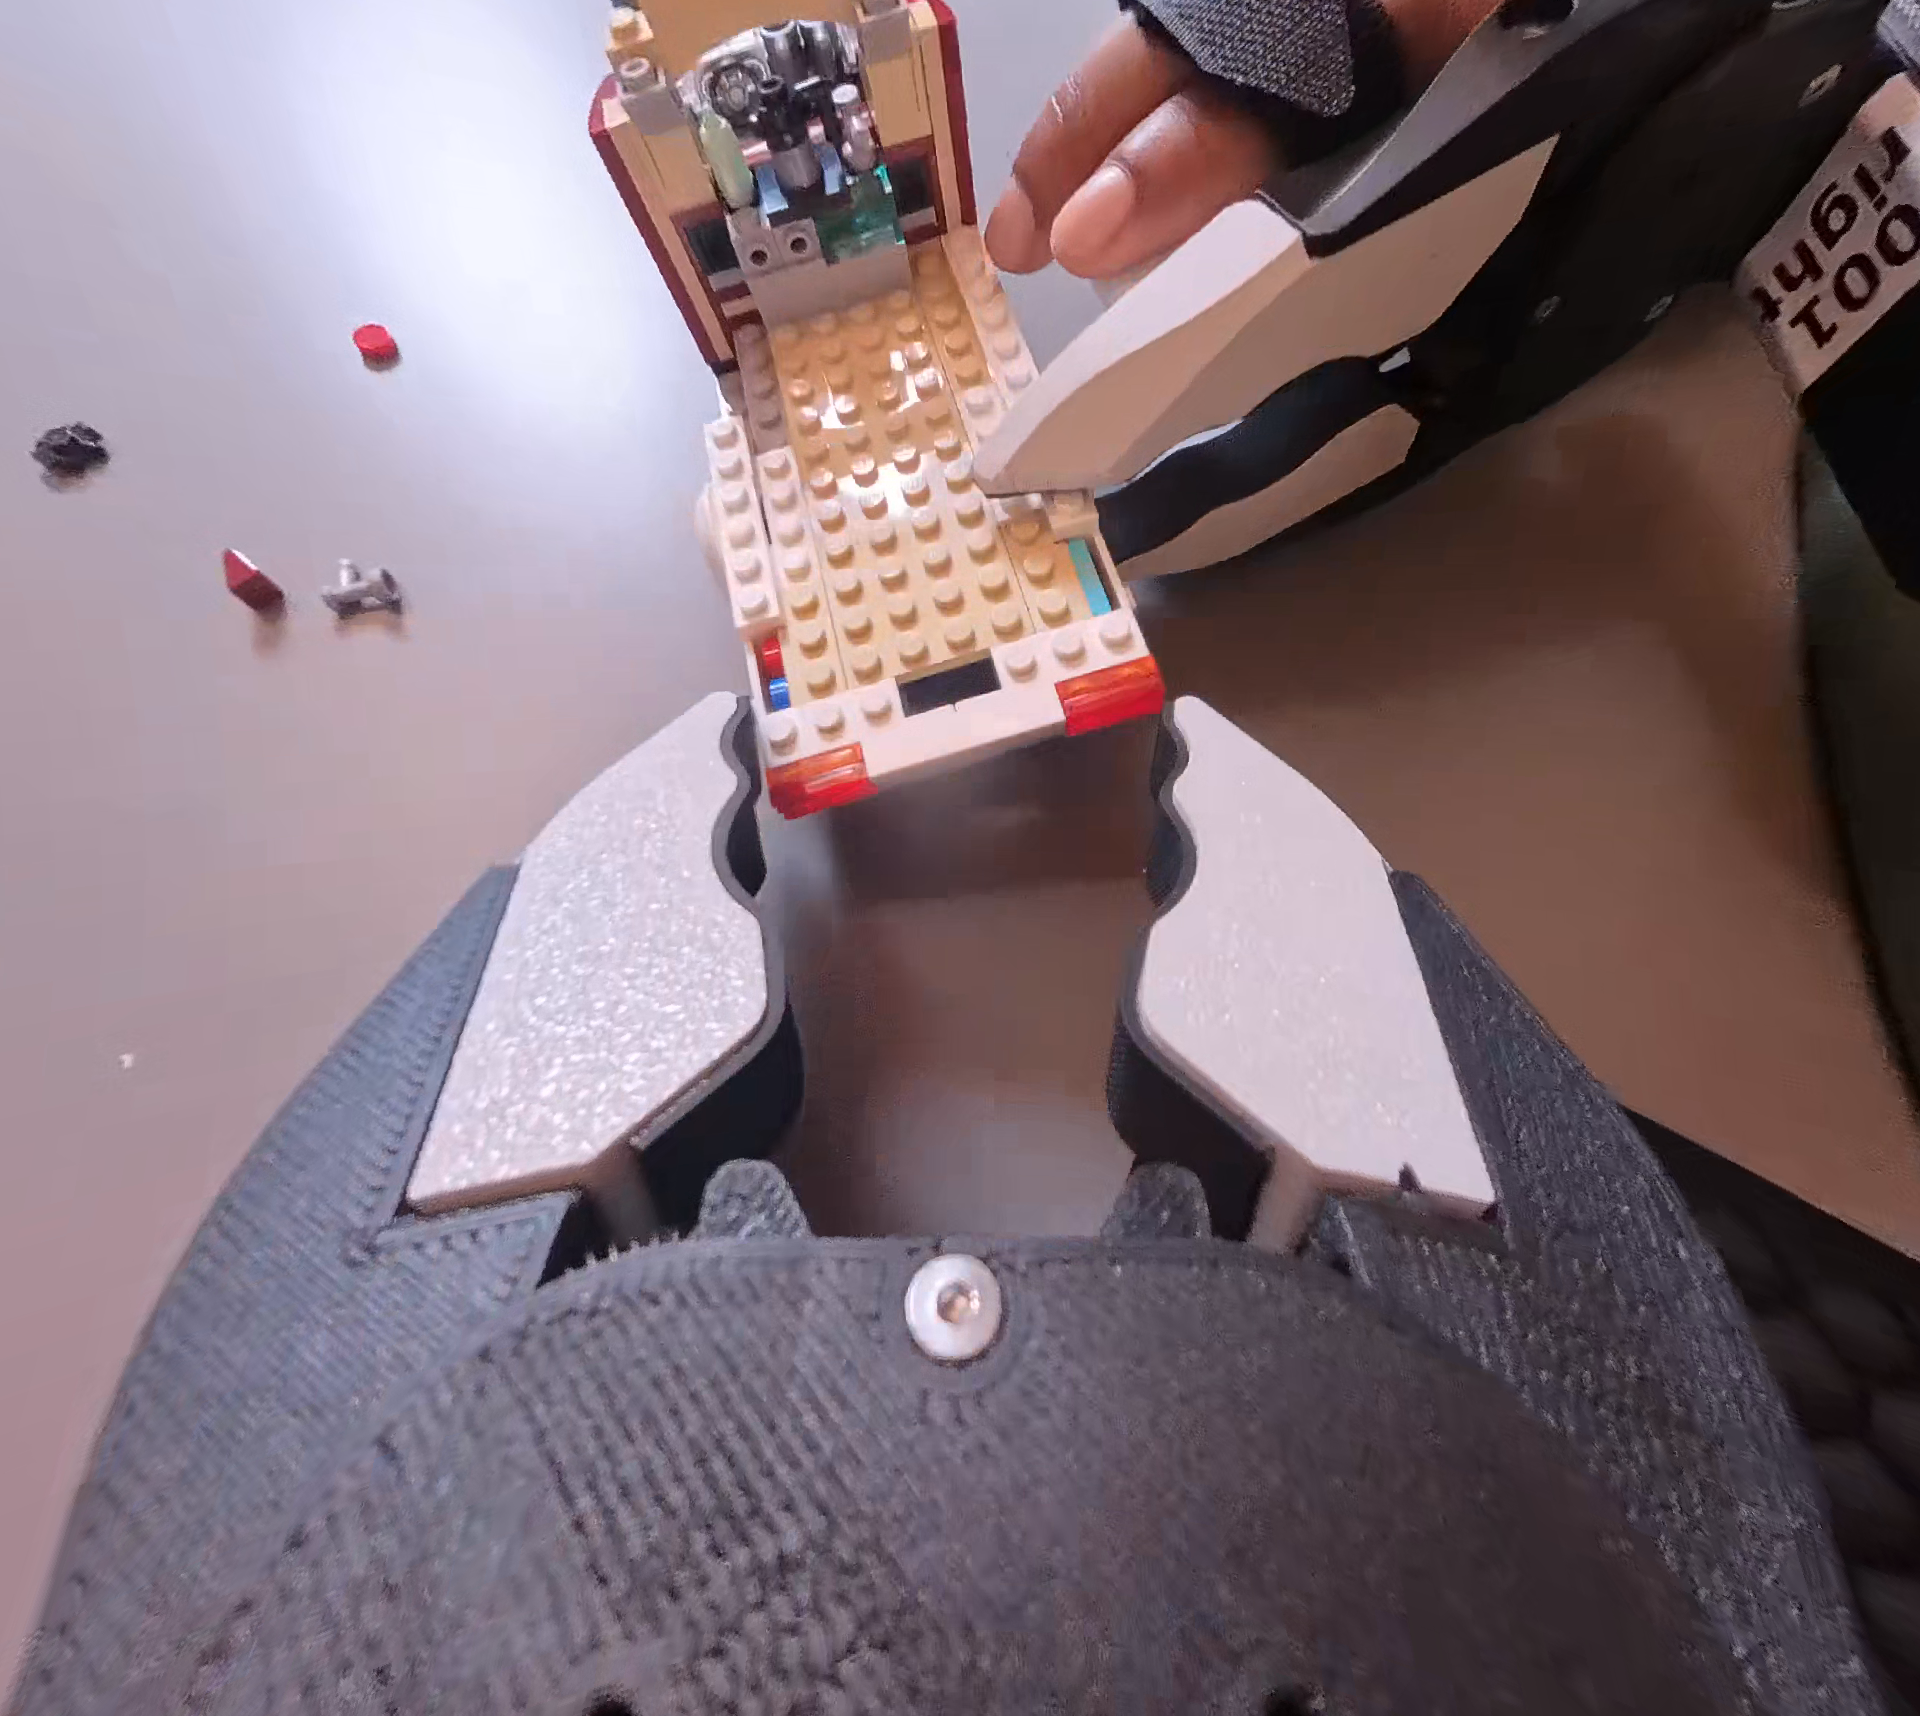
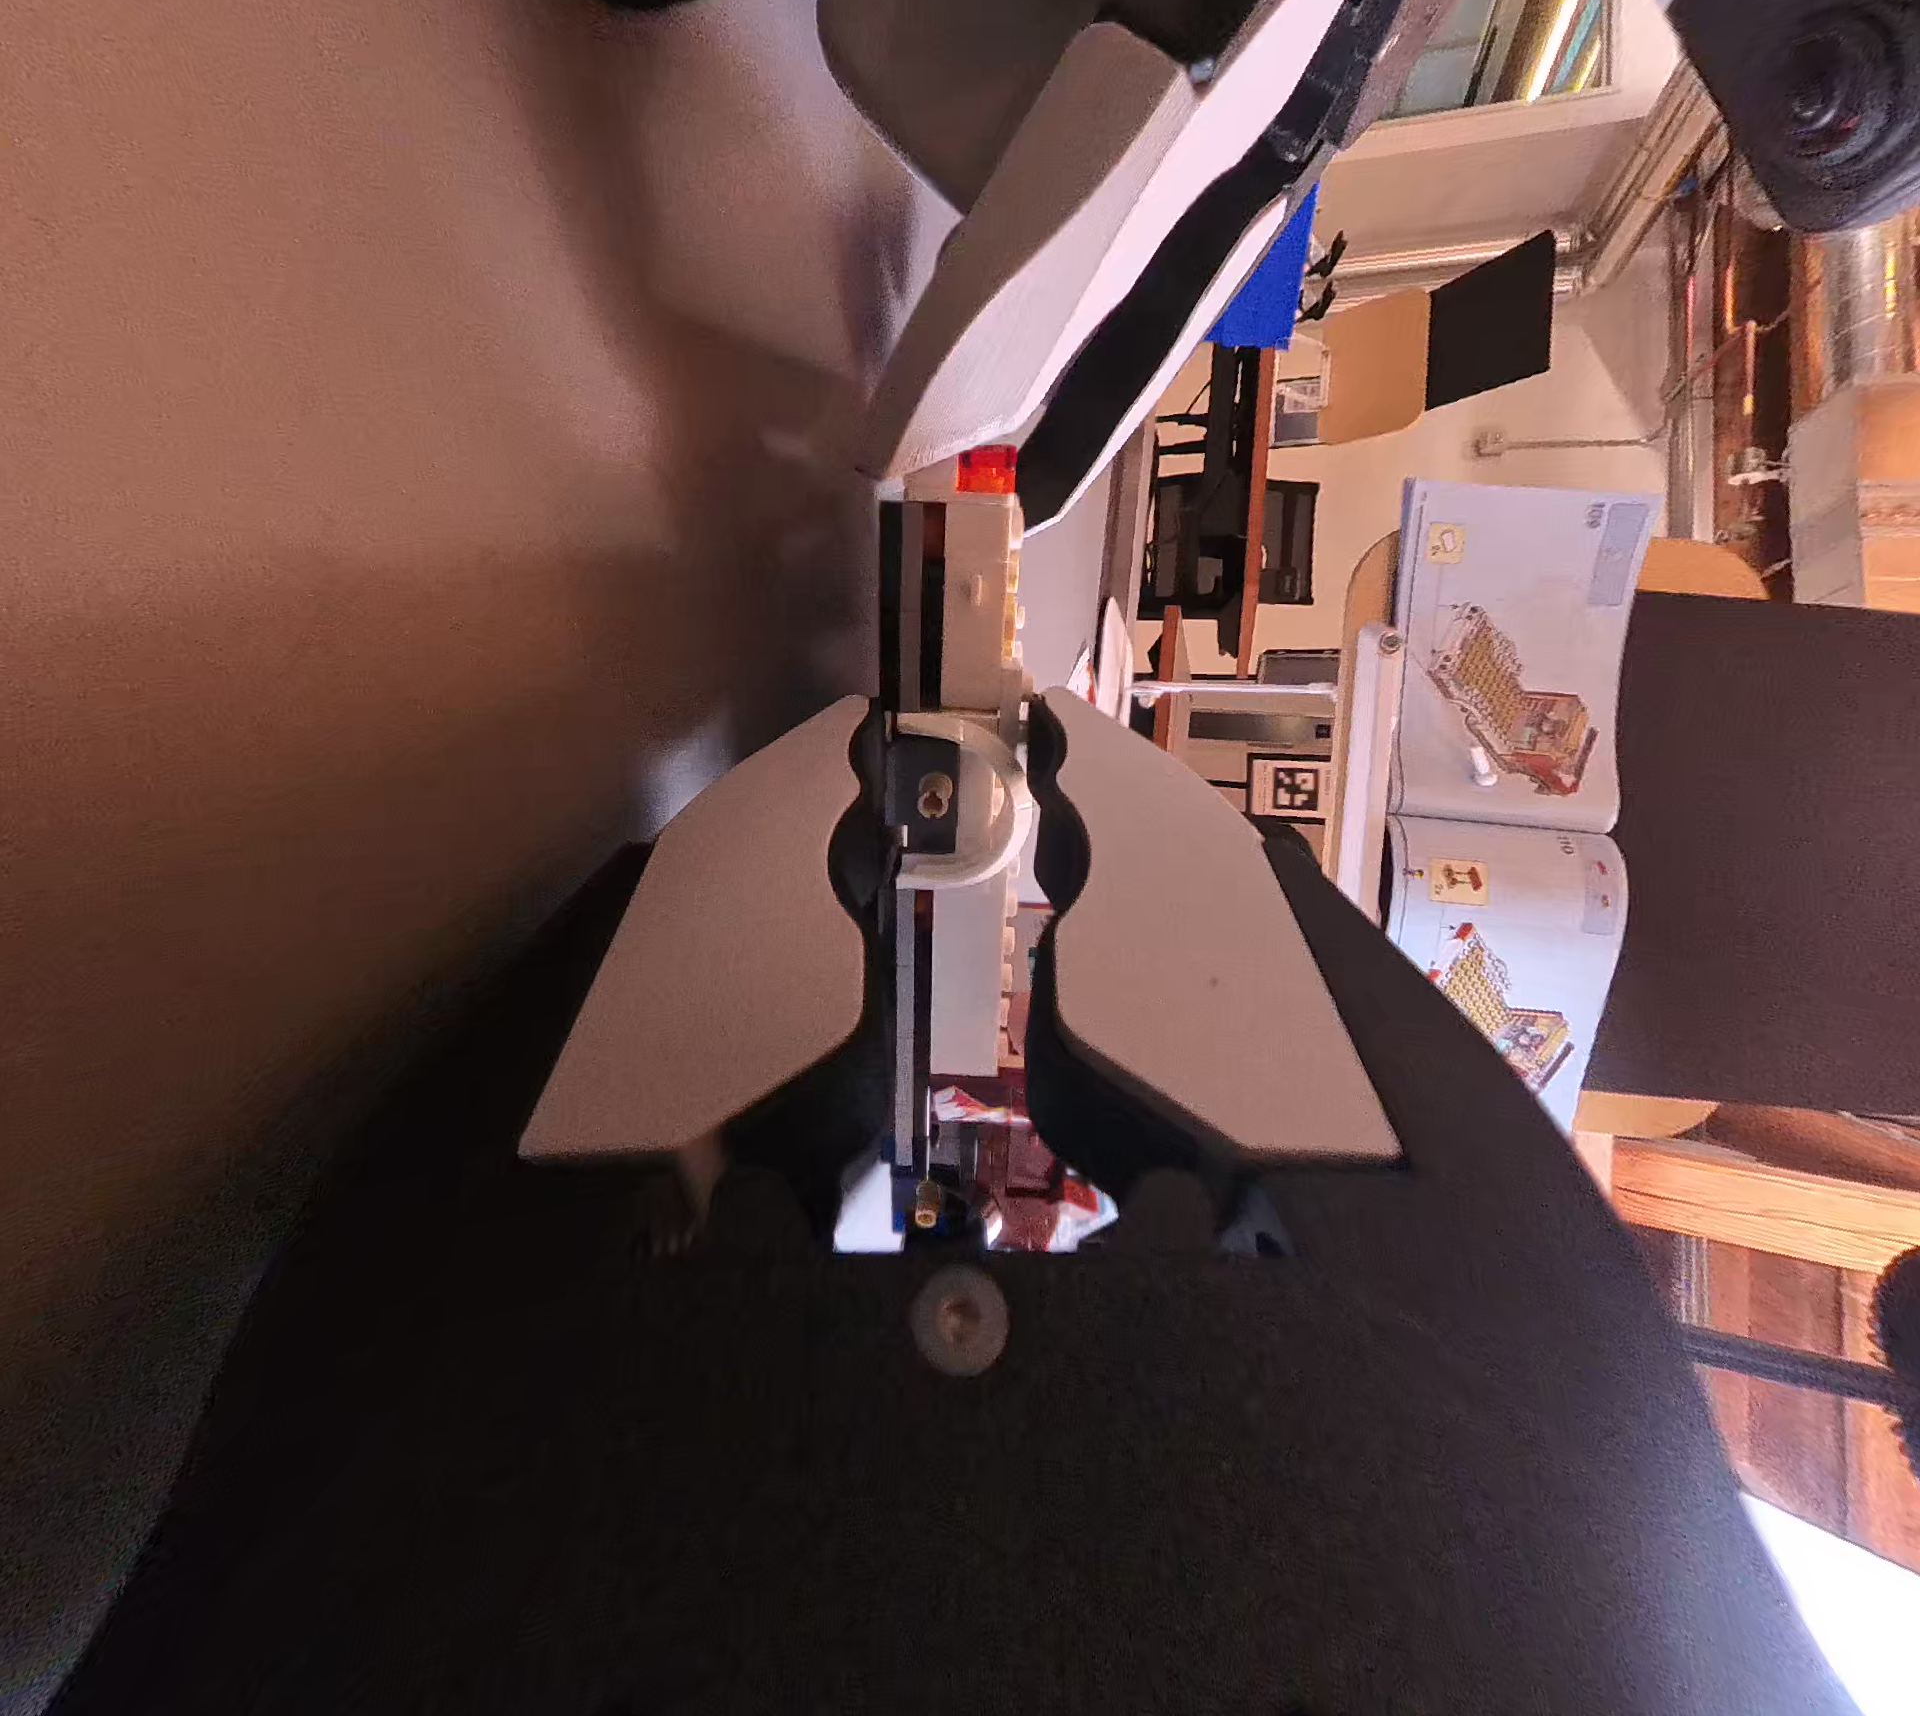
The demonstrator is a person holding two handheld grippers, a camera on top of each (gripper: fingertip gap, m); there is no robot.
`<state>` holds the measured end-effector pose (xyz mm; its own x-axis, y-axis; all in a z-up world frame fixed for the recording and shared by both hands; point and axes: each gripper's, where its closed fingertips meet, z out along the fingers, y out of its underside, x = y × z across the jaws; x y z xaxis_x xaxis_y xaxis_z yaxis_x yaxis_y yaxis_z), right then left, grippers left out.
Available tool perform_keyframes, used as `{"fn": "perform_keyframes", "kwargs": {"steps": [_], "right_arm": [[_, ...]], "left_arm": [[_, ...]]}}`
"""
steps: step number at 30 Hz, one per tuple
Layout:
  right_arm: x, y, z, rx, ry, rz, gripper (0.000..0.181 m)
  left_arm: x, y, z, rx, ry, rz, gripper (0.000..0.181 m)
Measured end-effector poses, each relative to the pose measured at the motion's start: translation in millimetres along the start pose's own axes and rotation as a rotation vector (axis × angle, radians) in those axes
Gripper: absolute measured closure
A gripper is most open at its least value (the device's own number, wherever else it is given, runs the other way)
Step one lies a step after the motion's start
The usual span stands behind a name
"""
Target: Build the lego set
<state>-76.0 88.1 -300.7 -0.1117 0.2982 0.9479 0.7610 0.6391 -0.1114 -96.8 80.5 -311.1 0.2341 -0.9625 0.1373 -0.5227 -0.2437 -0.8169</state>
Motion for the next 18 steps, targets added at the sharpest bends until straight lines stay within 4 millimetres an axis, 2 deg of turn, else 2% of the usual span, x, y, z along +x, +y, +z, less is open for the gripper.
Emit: {"fn": "perform_keyframes", "kwargs": {"steps": [4,6,7,12,18], "right_arm": [[-4.1,10.0,1.6,-0.059,-0.058,-0.004,0.155],[-8.6,16.5,1.1,-0.102,-0.12,0.029,0.153],[-11.0,19.1,0.0,-0.116,-0.156,0.07,0.152],[-14.2,22.9,-6.2,-0.104,-0.253,0.241,0.149],[-18.1,24.1,-21.0,-0.069,-0.393,0.496,0.142]], "left_arm": [[-3.7,2.1,7.2,-0.034,-0.065,0.002,0.108],[-7.4,5.2,10.0,-0.064,-0.109,0.008,0.117],[-9.4,6.1,11.1,-0.071,-0.128,0.009,0.123],[-9.1,8.0,14.9,-0.1,-0.152,0.055,0.129],[-5.6,3.7,13.3,-0.061,-0.129,0.086,0.126]]}}
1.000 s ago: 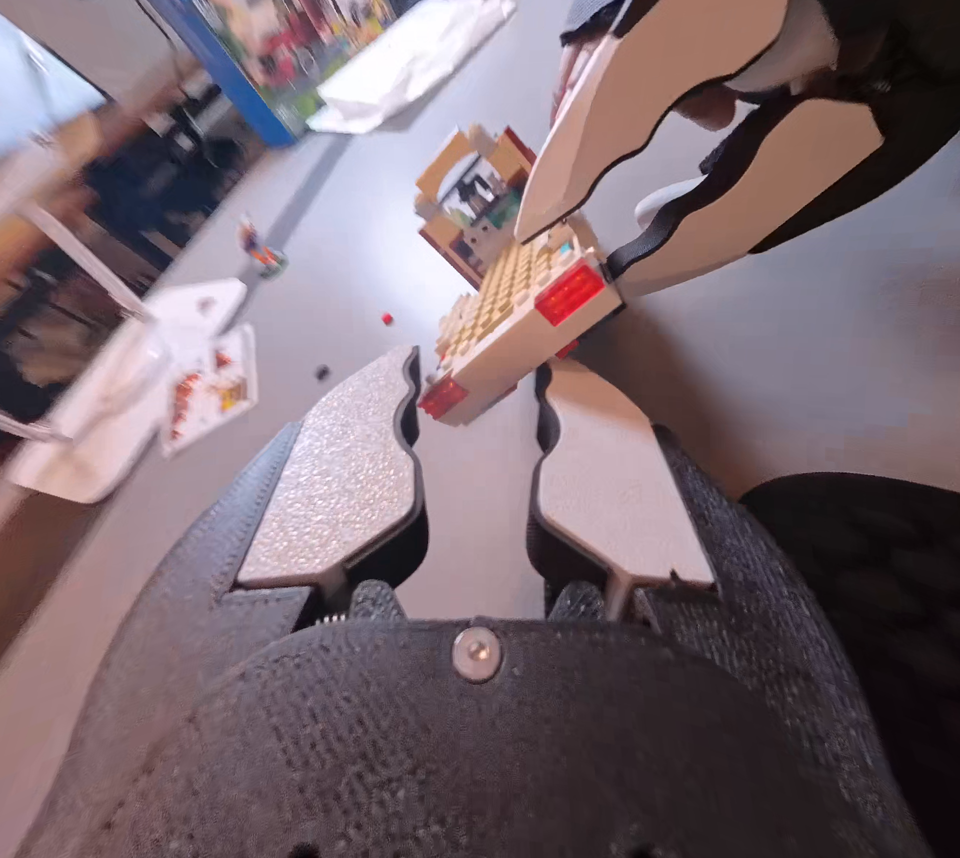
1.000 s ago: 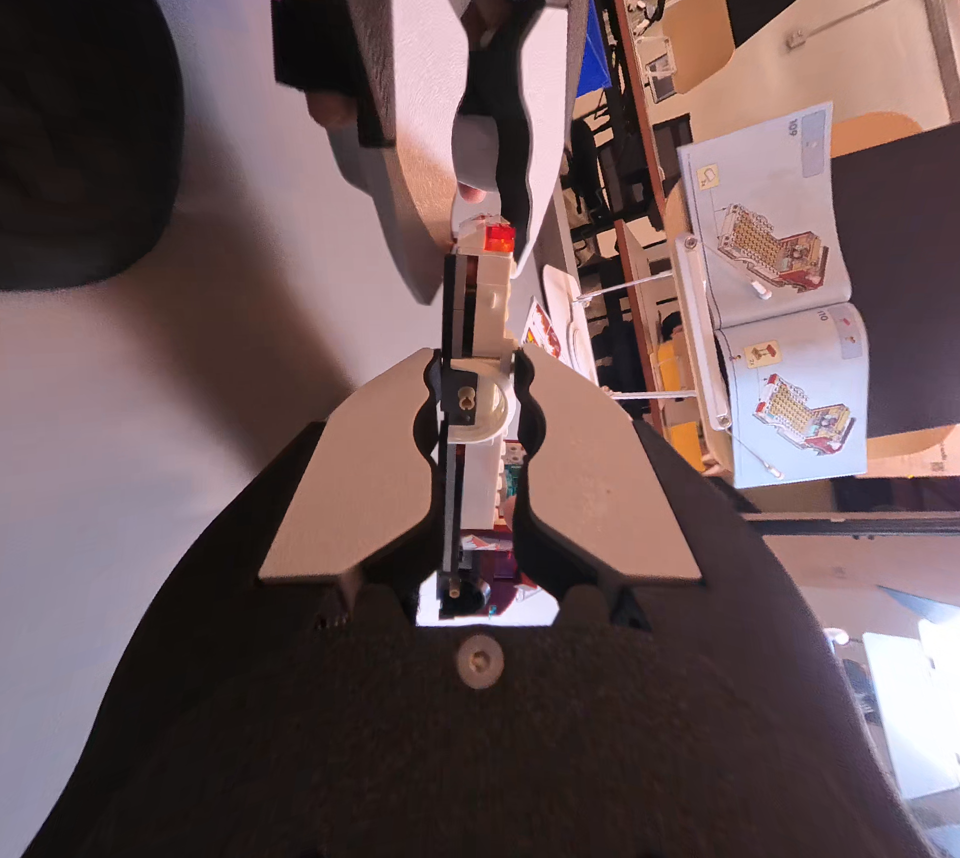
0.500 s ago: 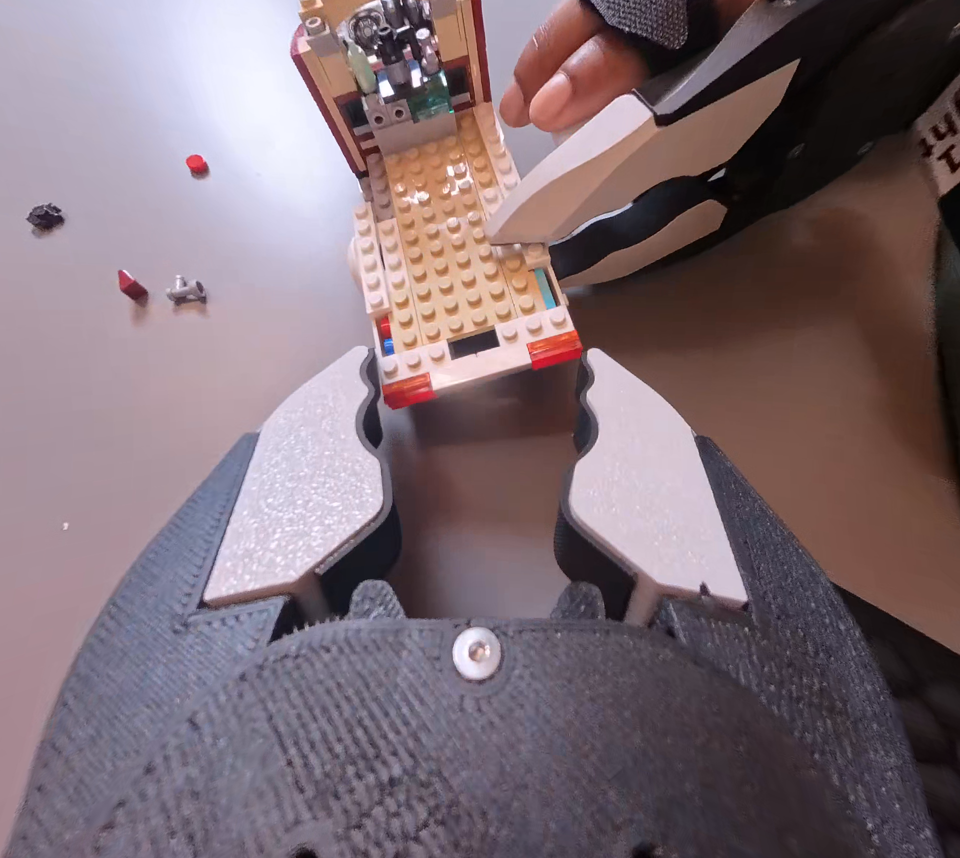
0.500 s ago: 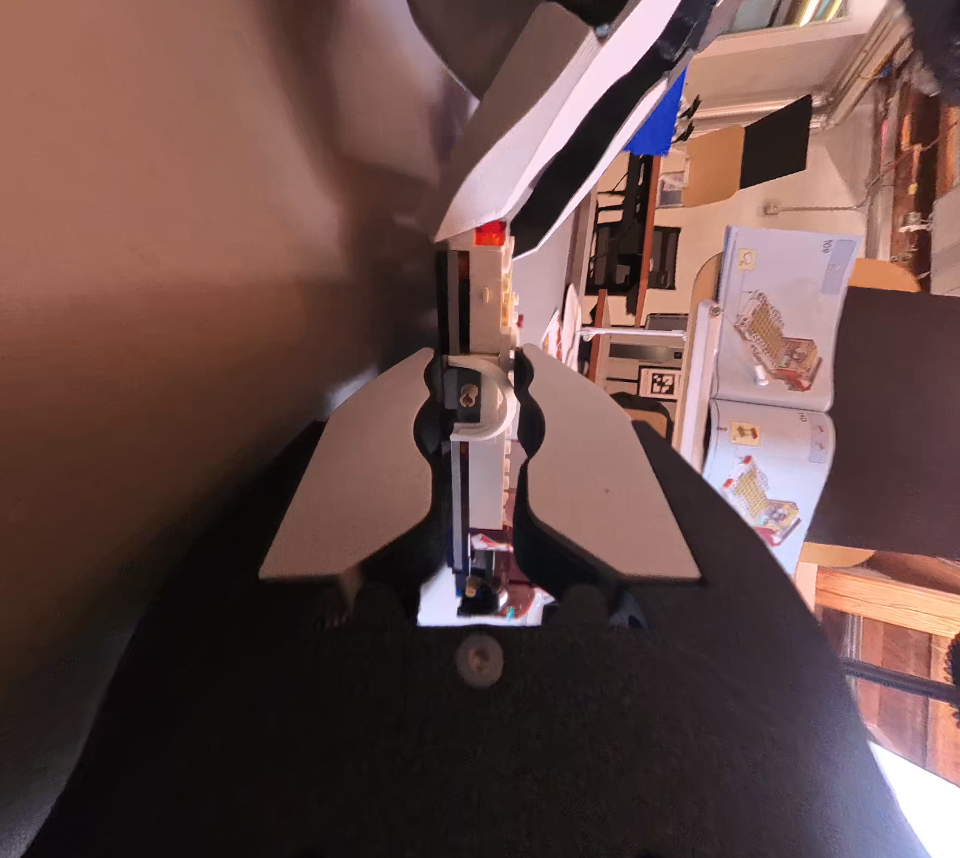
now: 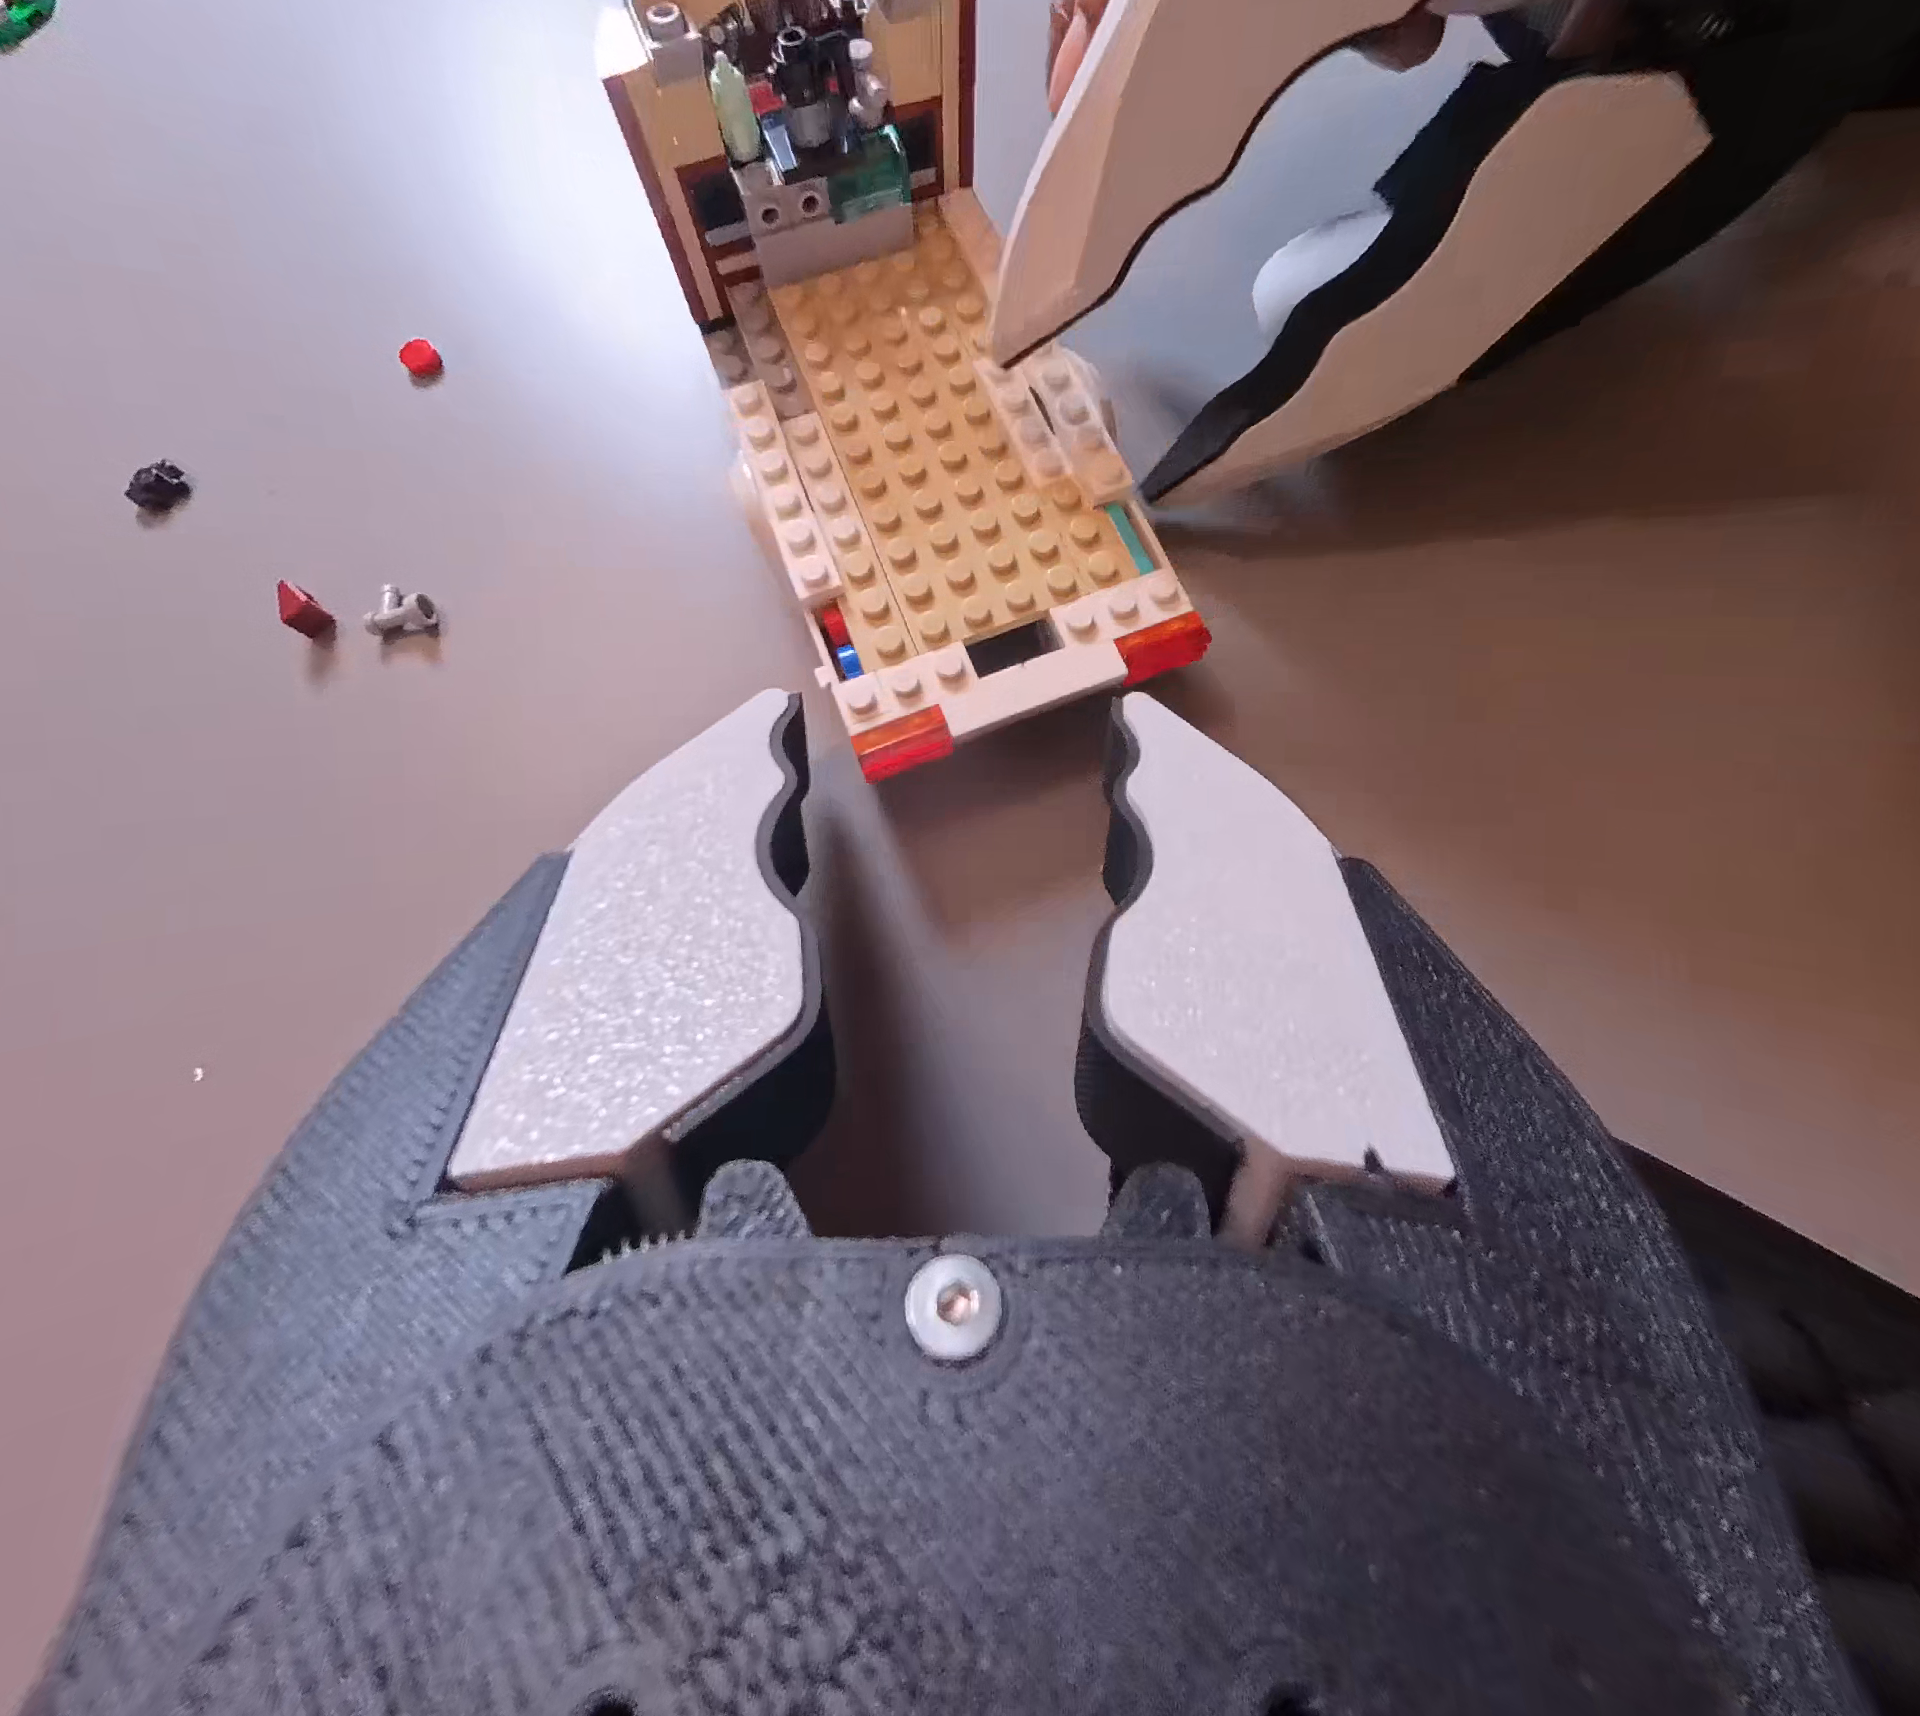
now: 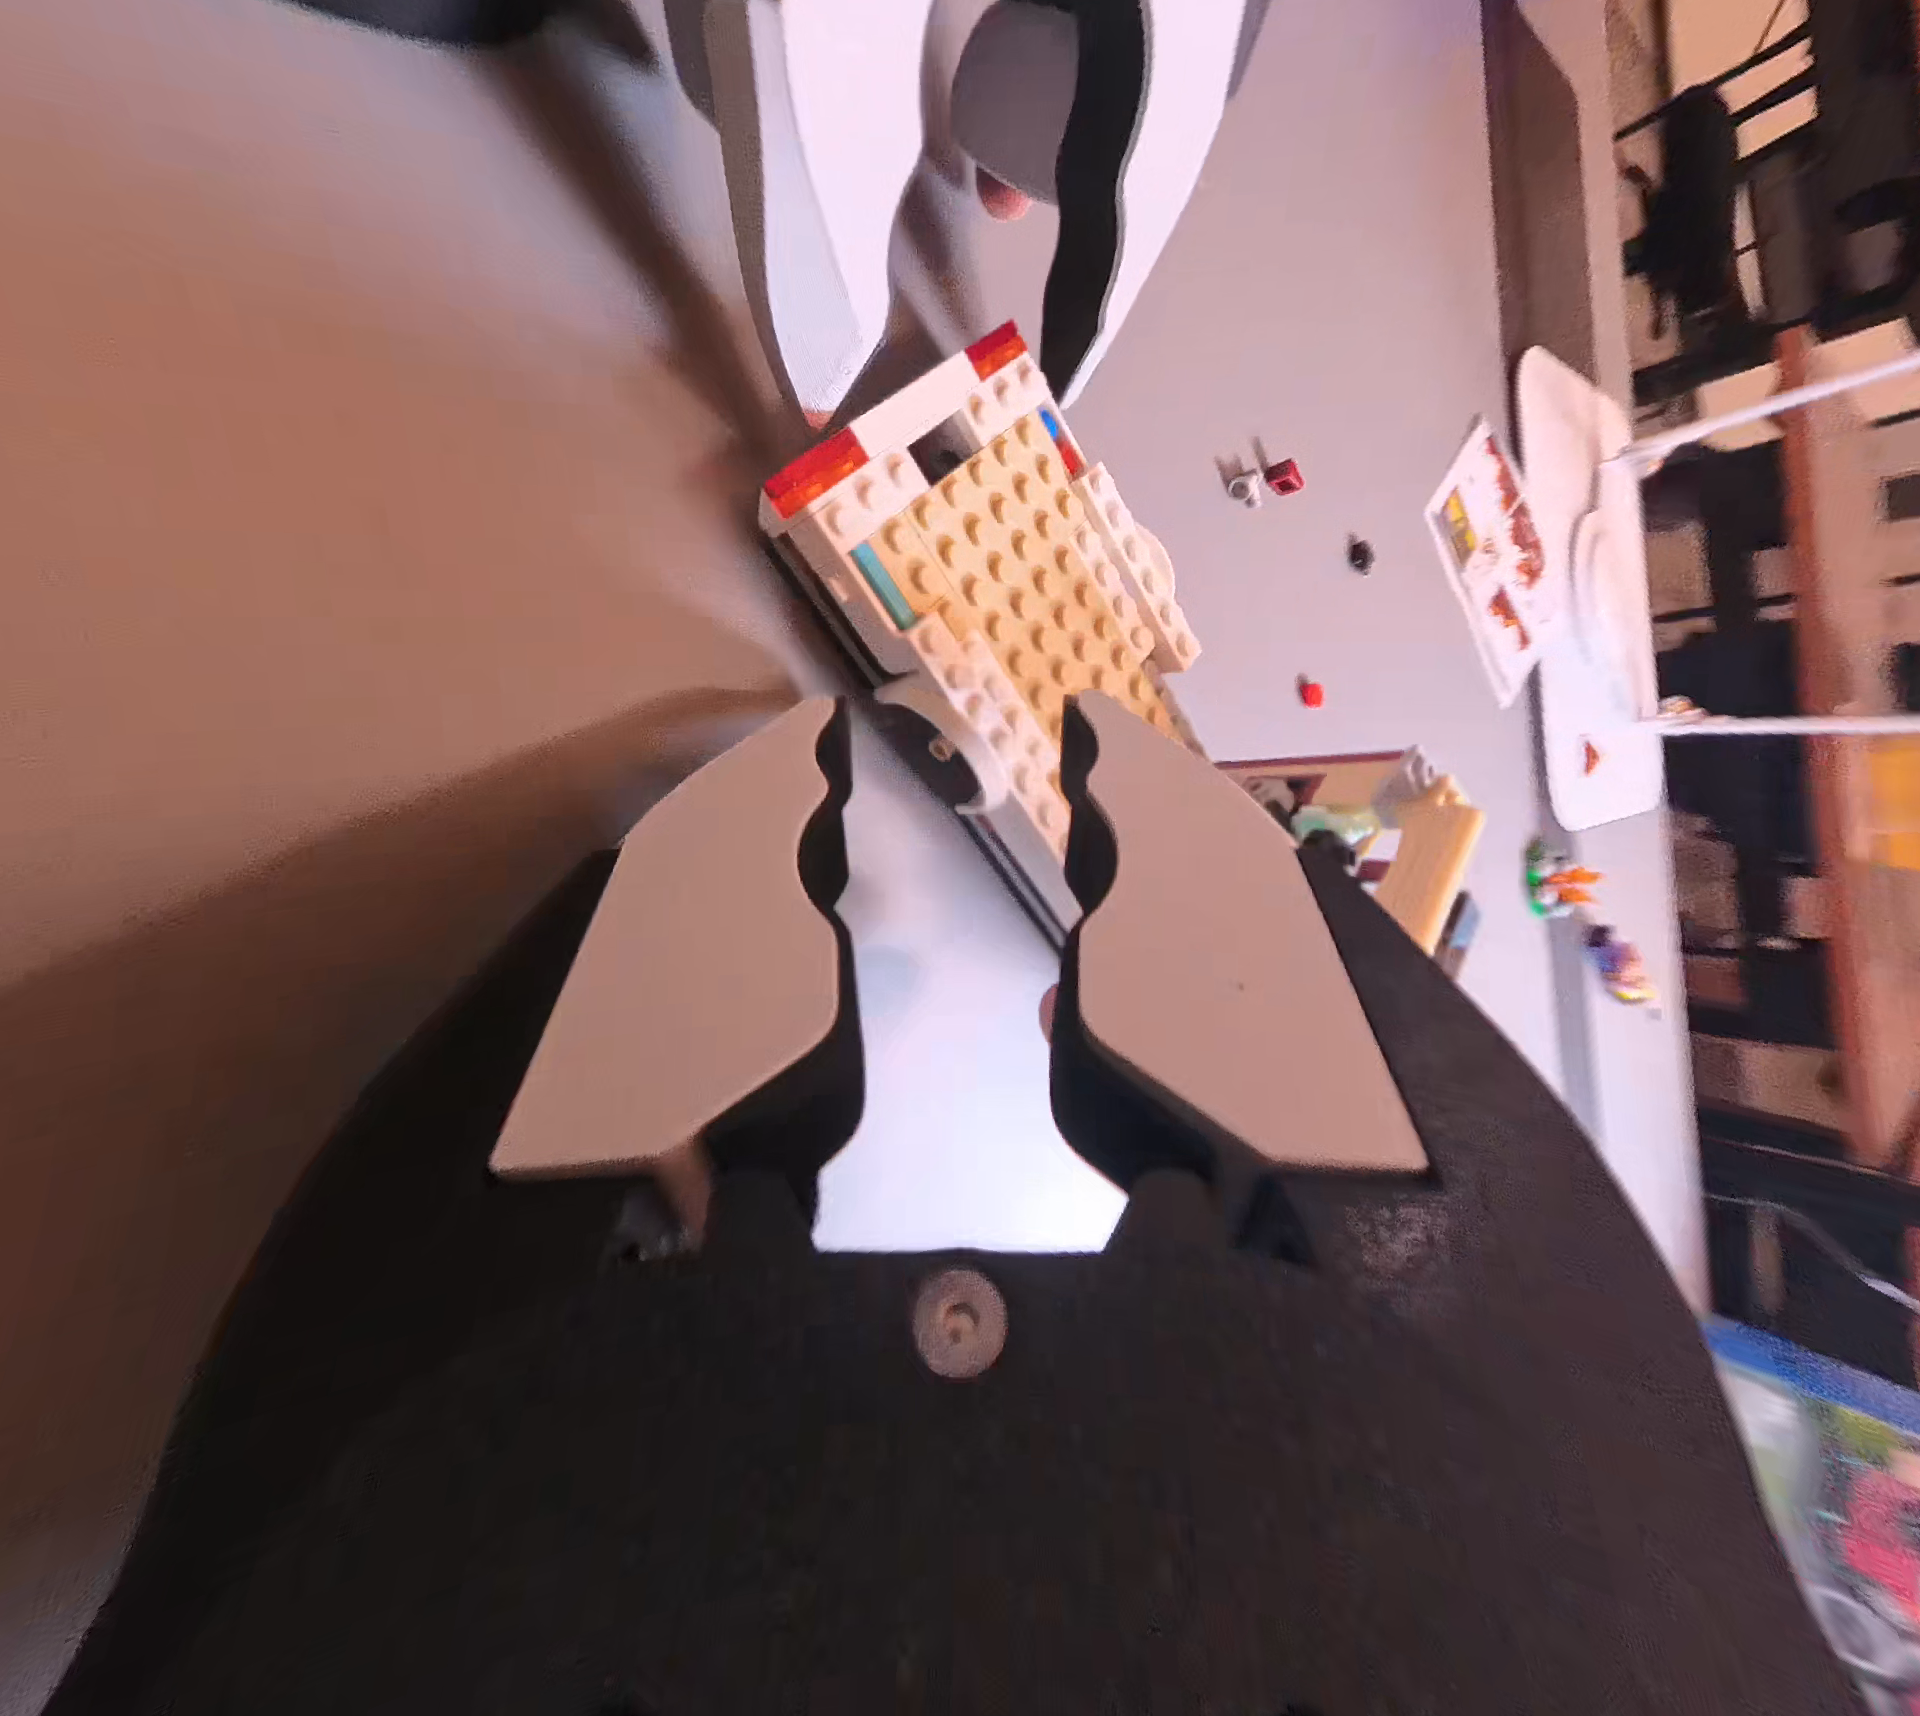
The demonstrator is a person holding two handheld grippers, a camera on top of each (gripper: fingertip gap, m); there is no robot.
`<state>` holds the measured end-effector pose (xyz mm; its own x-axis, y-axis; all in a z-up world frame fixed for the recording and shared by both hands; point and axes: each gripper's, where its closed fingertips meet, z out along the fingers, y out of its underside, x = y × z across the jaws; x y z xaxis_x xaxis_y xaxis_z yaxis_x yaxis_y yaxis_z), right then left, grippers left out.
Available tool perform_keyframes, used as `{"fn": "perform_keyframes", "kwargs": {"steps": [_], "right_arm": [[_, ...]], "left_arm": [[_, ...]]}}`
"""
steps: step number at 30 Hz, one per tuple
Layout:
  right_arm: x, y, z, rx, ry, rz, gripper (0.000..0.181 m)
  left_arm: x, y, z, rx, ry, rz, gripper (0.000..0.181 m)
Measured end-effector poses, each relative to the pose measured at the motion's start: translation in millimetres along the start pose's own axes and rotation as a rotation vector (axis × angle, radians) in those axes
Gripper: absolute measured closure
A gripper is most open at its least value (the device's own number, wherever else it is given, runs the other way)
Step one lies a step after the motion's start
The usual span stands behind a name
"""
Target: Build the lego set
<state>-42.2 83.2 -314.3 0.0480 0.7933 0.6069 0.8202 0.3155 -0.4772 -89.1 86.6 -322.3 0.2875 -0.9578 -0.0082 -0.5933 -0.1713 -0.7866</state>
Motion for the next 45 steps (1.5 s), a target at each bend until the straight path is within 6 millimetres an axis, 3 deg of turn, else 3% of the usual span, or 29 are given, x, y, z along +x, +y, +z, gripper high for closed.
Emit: {"fn": "perform_keyframes", "kwargs": {"steps": [4,9,12,19,27,31,37,45], "right_arm": [[1.0,1.2,-16.8,0.051,-0.062,0.19,0.139],[10.1,37.0,-21.7,-0.058,-0.047,0.371,0.141],[14.1,48.3,-19.0,-0.083,-0.04,0.458,0.147],[33.1,64.9,-13.4,-0.128,0.048,0.493,0.151],[53.9,80.5,-6.8,-0.121,0.112,0.537,0.15],[59.2,78.0,0.5,-0.11,0.123,0.534,0.151],[61.3,76.8,2.6,-0.094,0.161,0.512,0.151],[75.4,58.5,-23.7,0.136,0.227,0.642,0.149]], "left_arm": [[-0.7,3.5,0.3,-0.011,0.008,0.009,0.129],[-3.8,1.6,0.7,0.005,0.006,0.0,0.138],[-3.9,0.0,4.6,-0.003,-0.016,0.038,0.142],[-2.8,-12.2,20.4,-0.02,-0.052,0.085,0.148],[-29.8,-25.3,36.8,-0.036,-0.115,0.109,0.147],[-48.7,-28.1,38.8,-0.04,-0.16,0.135,0.146],[-56.6,-28.9,29.8,0.019,-0.179,0.13,0.146],[-74.4,-48.6,-12.6,0.293,-0.34,0.056,0.149]]}}
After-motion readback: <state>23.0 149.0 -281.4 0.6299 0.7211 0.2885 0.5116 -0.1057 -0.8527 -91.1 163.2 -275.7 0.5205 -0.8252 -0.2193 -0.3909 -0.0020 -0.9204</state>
